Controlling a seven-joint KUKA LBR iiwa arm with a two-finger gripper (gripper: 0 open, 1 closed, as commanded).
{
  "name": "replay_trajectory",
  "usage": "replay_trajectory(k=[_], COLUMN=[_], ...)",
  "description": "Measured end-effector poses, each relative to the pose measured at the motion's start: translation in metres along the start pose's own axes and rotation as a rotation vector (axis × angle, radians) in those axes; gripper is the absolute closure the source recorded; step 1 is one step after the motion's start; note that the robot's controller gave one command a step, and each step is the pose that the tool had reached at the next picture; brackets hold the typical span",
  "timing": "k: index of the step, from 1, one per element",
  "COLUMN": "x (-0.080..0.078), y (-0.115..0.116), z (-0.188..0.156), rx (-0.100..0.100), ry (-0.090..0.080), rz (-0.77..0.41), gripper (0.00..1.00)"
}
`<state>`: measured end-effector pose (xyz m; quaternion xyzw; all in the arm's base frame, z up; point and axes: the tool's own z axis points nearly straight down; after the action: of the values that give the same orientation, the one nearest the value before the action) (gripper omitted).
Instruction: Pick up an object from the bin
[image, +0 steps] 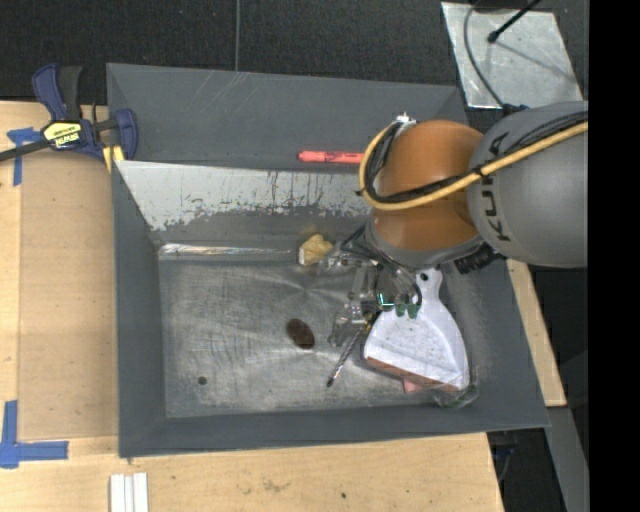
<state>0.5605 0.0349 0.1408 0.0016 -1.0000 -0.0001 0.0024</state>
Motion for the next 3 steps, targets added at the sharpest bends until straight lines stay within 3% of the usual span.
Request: replay_trajectory(k=[1,2,3], x=[-0.002,0.044,0.044], y=[0.000,0.058,0.058], z=[-0.004,0.061,0.061], rx=[0.000,-0.001,-0.002], ry=[-0.008,-0.013,-0.013], rz=[0.001,-0.137,-0.136], gripper=[0.00,1.00,1.00])
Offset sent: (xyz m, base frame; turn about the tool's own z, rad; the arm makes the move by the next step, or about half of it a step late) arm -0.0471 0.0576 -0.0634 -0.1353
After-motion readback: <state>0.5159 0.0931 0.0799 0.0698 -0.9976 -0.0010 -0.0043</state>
